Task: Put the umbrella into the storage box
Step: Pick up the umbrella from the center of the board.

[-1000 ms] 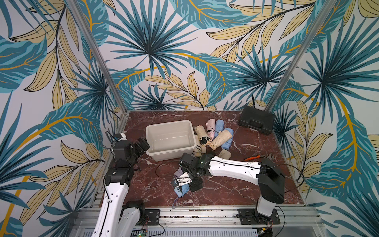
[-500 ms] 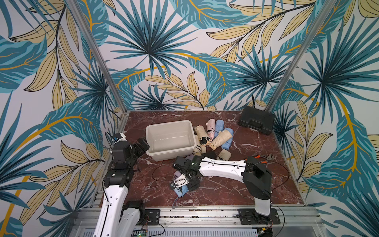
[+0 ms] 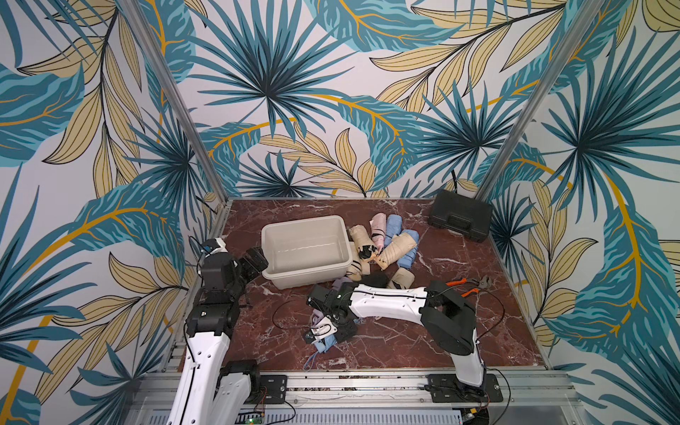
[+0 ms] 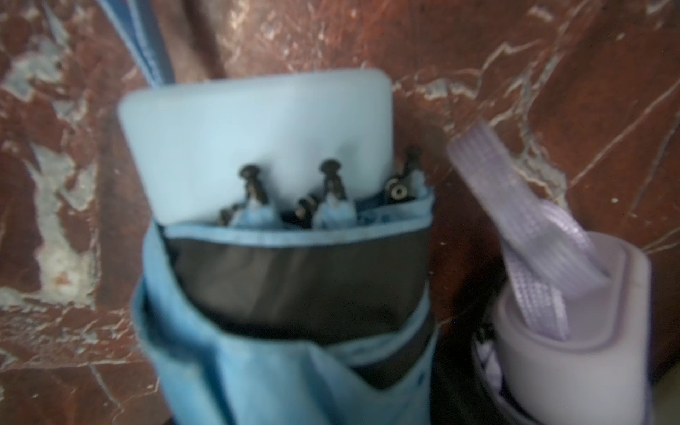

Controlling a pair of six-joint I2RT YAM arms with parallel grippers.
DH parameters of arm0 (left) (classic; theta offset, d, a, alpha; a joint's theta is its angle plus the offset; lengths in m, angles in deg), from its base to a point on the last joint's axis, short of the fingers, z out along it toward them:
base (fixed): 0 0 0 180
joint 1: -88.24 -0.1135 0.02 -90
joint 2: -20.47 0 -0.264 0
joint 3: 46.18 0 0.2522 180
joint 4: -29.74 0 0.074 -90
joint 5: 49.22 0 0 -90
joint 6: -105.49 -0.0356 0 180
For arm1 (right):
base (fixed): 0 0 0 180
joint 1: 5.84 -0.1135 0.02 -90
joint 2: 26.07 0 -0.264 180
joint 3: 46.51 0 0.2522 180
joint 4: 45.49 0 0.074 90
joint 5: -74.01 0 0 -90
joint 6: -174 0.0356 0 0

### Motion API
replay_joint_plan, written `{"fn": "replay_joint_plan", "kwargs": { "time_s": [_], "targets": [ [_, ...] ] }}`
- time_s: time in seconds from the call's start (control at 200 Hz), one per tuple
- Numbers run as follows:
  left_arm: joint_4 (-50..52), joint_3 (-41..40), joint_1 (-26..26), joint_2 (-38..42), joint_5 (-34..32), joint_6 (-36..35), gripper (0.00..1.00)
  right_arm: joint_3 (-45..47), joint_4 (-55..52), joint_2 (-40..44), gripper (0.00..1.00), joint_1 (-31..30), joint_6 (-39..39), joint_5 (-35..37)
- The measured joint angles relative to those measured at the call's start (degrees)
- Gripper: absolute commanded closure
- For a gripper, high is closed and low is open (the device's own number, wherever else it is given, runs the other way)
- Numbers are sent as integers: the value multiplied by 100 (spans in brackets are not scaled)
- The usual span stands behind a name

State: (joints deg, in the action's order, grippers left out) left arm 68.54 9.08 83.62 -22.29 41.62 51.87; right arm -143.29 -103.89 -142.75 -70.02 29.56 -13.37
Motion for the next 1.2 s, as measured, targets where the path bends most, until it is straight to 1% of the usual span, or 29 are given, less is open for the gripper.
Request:
{"fn": "replay_joint_plan", "kwargs": {
  "time_s": [0.065, 0.275, 0.381, 0.531, 0.551, 0.606, 0.636, 0.741, 0.836, 1.017, 1.062, 1.132, 1.202],
  "targets": [
    [2, 0, 0, 0, -2, -11, 0, -15, -17, 0, 47, 0, 7, -7],
    [4, 0, 0, 0, 0, -63, 0, -37, -74, 179, 58, -11, 160, -227],
    [13, 2, 0, 0, -2, -107, 0, -22, -94, 623, 64, -26, 293, -468],
    [28, 2, 0, -11, -42, -131, 0, -11, -92, 1556, 71, -37, 599, -841],
    [28, 2, 0, -17, -52, -133, 1, -9, -90, 1674, 72, -37, 654, -896],
    [46, 17, 0, -61, -85, -140, 9, 26, -72, 1941, 73, -35, 804, -1051],
    [68, 44, -2, -98, -87, -160, 11, 63, -61, 2059, 73, -31, 892, -1134],
    [92, 181, -9, -267, -63, -170, 13, 254, 44, 2417, 74, 44, 1425, -1440],
    [92, 321, -11, -470, -7, -190, 14, 343, 210, 2579, 74, 168, 1987, -1604],
    [81, 424, -26, -916, 170, -313, 17, 234, 835, 2658, 75, 317, 3471, -1775],
    [83, 457, -39, -1049, 208, -365, 18, 92, 890, 2614, 78, 326, 3858, -1823],
    [81, 487, -81, -1215, 284, -435, 19, -175, 997, 2503, 79, 348, 4439, -1950],
    [79, 503, -146, -1351, 358, -498, 20, -468, 1095, 2352, 85, 404, 4977, -2149]
  ]
}}
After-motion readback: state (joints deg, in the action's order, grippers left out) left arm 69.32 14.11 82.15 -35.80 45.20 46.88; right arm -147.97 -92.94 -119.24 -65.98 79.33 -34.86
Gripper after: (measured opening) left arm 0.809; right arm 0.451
